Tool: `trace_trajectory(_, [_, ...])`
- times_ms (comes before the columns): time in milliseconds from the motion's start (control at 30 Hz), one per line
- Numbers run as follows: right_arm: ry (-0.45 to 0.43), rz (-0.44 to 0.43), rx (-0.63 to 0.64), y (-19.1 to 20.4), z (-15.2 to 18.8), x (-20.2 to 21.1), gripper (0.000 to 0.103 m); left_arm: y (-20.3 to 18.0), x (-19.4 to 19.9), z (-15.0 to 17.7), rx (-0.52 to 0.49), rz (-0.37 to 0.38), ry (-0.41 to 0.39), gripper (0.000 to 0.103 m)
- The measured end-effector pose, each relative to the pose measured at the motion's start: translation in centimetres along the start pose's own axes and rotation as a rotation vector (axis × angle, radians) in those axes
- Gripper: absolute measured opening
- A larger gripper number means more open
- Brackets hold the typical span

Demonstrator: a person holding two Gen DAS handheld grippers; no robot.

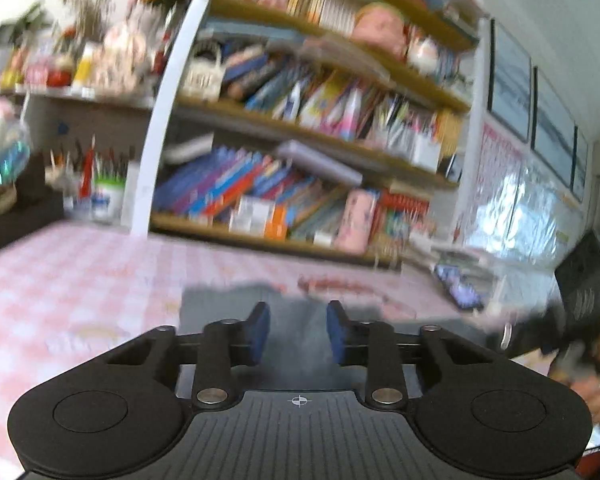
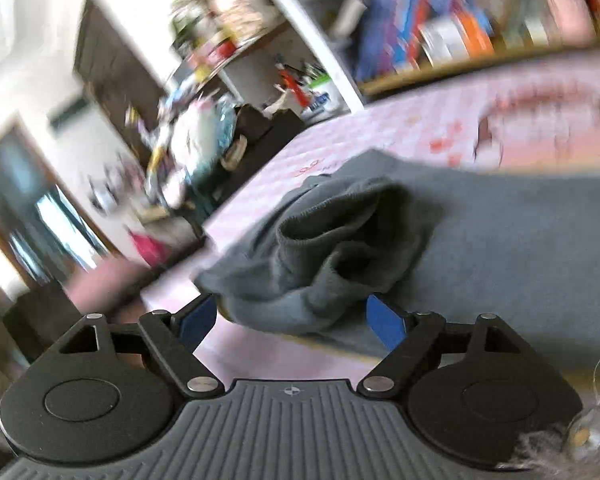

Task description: Fold clothes

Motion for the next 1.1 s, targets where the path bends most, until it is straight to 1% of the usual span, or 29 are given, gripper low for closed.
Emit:
trace_trajectory(33, [0.013, -0.012, -0.073, -0.4, -0.2, -0.4, 0.078, 0.1, -0.4, 0.6, 0.011, 0.004, 0.018, 0.024])
trace_trajectory(100, [0.033, -0.021, -0.194, -1.3, -0.6, -1.3, 0.078, 0.1, -0.7, 1.3, 0.019, 0.011, 0.03, 0.024])
trace_trajectory(200, [0.042, -0.036, -0.302, -1.8, -1.1, -2.6, 0.078, 0.1, -0.8, 1.9, 0.027, 0.019, 0.032, 0.024])
trace_trajectory(300, [0.041, 0.007, -0.386, -2.5, -1.7, -4.0, 0.078, 0.5, -0.6, 1.9, 0.049, 0.027, 0.019, 0.024])
trace_trajectory(333, [0.034, 0.025, -0.392, -2.5, -2.0, -4.3, 0.069, 0.6, -0.5, 1.9, 0.056, 0.029, 0.013, 0.024])
trace_trajectory(367, [0.025, 0.042, -0.385, -2.4, -2.2, -4.5, 0.058, 0.6, -0.4, 1.8, 0.059, 0.025, 0.004, 0.024])
trace_trajectory(400, [0.012, 0.052, -0.361, -2.1, -2.5, -4.6, 0.033, 0.6, -0.3, 1.6, 0.06, 0.019, -0.006, 0.025])
trace_trajectory(433, [-0.012, 0.052, -0.309, -1.4, -2.7, -4.2, 0.026, 0.6, -0.1, 1.5, 0.054, 0.012, -0.022, 0.025])
trace_trajectory(500, [-0.109, 0.059, -0.14, 0.3, -2.6, -2.6, 0.022, 0.5, 0.5, 1.1, 0.037, 0.002, -0.058, 0.027])
trace_trajectory(533, [-0.163, 0.063, -0.047, 1.3, -2.5, -1.8, 0.022, 0.4, 0.9, 0.9, 0.028, 0.001, -0.073, 0.027])
trace_trajectory(567, [-0.2, 0.083, 0.015, 1.7, -2.4, -1.2, 0.022, 0.5, 1.0, 0.8, 0.027, -0.001, -0.076, 0.027])
trace_trajectory(600, [-0.186, 0.118, 0.007, 1.1, -2.2, -1.4, 0.022, 0.5, 1.0, 0.8, 0.03, -0.002, -0.071, 0.027])
trace_trajectory(633, [-0.133, 0.148, -0.041, -0.1, -2.2, -2.2, 0.023, 0.6, 0.9, 0.9, 0.033, -0.006, -0.061, 0.027])
trace_trajectory(667, [-0.075, 0.175, -0.103, -1.5, -1.9, -2.9, 0.023, 0.6, 0.7, 1.1, 0.035, -0.01, -0.052, 0.027])
trace_trajectory(700, [-0.04, 0.176, -0.175, -2.9, -1.6, -3.5, 0.026, 0.6, 0.5, 1.2, 0.035, -0.012, -0.045, 0.027])
trace_trajectory(733, [-0.038, 0.143, -0.232, -3.7, -1.4, -3.5, 0.026, 0.6, 0.4, 1.4, 0.035, -0.015, -0.038, 0.027])
trace_trajectory(800, [-0.032, 0.067, -0.324, -4.6, -1.1, -3.4, 0.023, 0.7, 0.4, 1.3, 0.041, -0.017, -0.043, 0.027])
trace_trajectory(867, [-0.03, 0.003, -0.376, -4.4, -1.2, -3.2, 0.021, 0.7, 0.5, 1.2, 0.047, -0.017, -0.058, 0.027])
trace_trajectory(900, [-0.029, -0.046, -0.403, -4.1, -1.2, -3.1, 0.02, 0.7, 0.7, 1.1, 0.05, -0.016, -0.072, 0.027])
trace_trajectory(967, [-0.019, -0.189, -0.452, -3.1, -1.3, -3.1, 0.02, 0.6, 1.2, 0.8, 0.05, -0.012, -0.103, 0.027])
trace_trajectory(1000, [-0.014, -0.229, -0.457, -2.7, -1.3, -3.3, 0.02, 0.5, 1.5, 0.6, 0.049, -0.009, -0.119, 0.027])
trace_trajectory(1033, [-0.01, -0.229, -0.441, -2.3, -1.3, -3.6, 0.02, 0.6, 1.5, 0.5, 0.051, -0.008, -0.124, 0.027])
trace_trajectory(1067, [-0.006, -0.206, -0.416, -2.0, -1.4, -3.9, 0.02, 0.6, 1.5, 0.5, 0.055, -0.007, -0.122, 0.027])
trace_trajectory(1100, [-0.003, -0.153, -0.393, -2.1, -1.3, -4.3, 0.019, 0.7, 1.5, 0.5, 0.057, -0.011, -0.118, 0.027])
Point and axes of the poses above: each gripper's, at about its wrist camera, not at the fingertips, and x roughly against the way its jaws point, y to its left, z to its underside, the point moved 3 cm from there along -x, roughly the way its jaws point, and after that the axes turned 7 degrees about z, right-handed, at the moved point
